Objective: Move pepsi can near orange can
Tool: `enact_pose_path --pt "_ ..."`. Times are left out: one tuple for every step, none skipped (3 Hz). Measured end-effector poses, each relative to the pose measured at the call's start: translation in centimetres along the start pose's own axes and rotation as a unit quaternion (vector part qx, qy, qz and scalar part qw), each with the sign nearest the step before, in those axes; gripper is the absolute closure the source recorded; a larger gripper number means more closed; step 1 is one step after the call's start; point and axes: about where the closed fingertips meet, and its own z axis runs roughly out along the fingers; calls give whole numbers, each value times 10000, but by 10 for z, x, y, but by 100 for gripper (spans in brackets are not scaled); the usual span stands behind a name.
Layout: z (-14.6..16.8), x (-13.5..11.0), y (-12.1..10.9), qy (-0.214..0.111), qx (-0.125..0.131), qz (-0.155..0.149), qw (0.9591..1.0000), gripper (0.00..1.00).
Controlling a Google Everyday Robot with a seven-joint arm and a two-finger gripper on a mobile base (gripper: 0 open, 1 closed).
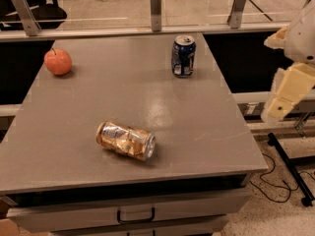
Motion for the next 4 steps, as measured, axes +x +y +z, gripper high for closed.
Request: enact_pose_path --pt "28 -15 -48 -747 121 177 9970 0" --pt "58 -43 -90 -1554 155 349 9871 0" --pt "90 -78 -127 -2230 181 595 9728 0" --pt "115 -107 -155 -2638 205 903 9601 0"
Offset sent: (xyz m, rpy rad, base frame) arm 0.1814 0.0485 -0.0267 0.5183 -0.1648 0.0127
